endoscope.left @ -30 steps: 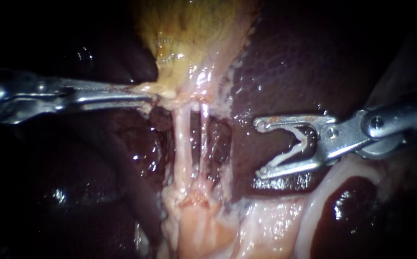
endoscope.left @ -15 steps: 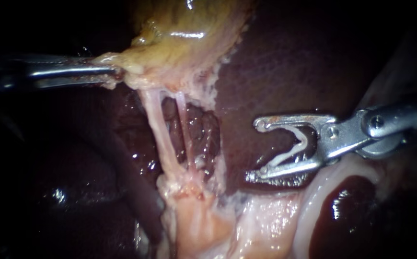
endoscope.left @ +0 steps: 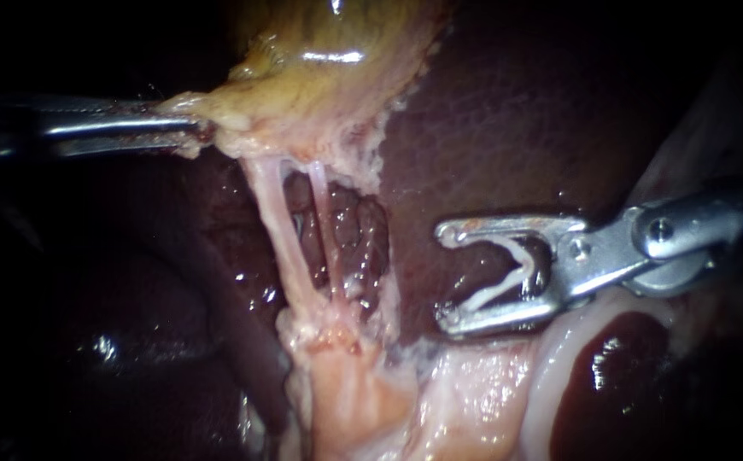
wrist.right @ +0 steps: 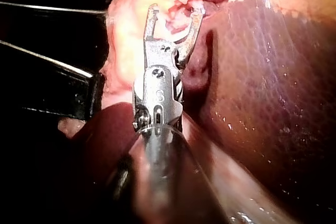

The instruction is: Clipping first clip left tube

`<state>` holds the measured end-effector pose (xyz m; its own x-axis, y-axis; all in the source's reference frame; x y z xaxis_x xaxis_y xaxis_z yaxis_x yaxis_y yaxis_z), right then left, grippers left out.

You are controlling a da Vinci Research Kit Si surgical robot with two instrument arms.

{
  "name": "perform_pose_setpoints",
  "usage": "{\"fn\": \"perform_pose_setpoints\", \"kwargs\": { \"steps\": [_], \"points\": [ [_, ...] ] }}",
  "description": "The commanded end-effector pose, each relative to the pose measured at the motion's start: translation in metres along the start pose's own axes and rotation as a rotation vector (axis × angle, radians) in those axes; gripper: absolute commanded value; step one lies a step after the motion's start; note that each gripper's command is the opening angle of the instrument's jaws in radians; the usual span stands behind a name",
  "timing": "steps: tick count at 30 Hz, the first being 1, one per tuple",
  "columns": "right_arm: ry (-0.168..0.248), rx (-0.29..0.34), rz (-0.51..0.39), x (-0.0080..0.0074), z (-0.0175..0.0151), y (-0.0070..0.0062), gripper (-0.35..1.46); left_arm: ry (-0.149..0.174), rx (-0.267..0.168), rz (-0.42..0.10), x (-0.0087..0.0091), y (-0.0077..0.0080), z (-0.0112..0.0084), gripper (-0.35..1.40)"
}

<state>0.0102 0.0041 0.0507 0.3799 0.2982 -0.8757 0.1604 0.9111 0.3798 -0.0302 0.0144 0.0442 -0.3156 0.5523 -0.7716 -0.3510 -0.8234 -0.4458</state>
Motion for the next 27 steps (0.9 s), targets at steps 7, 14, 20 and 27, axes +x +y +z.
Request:
{"fn": "perform_pose_setpoints", "kwargs": {
  "steps": [7, 14, 20, 27],
  "points": [
    [0.002, 0.017, 0.059, 0.0011, 0.0046, -0.0015, 0.5, -0.001, 0.001, 0.0, 0.0, 0.0, 0.0002, -0.35],
    [0.0, 0.027, 0.098, -0.0001, 0.0085, -0.0019, 0.5, -0.001, 0.002, 0.0, -0.0001, 0.0002, 0.0003, -0.35],
    [-0.001, 0.034, 0.116, -0.0011, 0.0104, -0.0016, 0.5, -0.001, 0.003, 0.001, -0.0001, 0.0003, 0.0005, -0.35],
    [-0.004, 0.029, 0.12, -0.0027, 0.0112, -0.0003, 0.5, -0.001, 0.004, 0.001, -0.0001, 0.0004, 0.0006, -0.35]
  ]
}}
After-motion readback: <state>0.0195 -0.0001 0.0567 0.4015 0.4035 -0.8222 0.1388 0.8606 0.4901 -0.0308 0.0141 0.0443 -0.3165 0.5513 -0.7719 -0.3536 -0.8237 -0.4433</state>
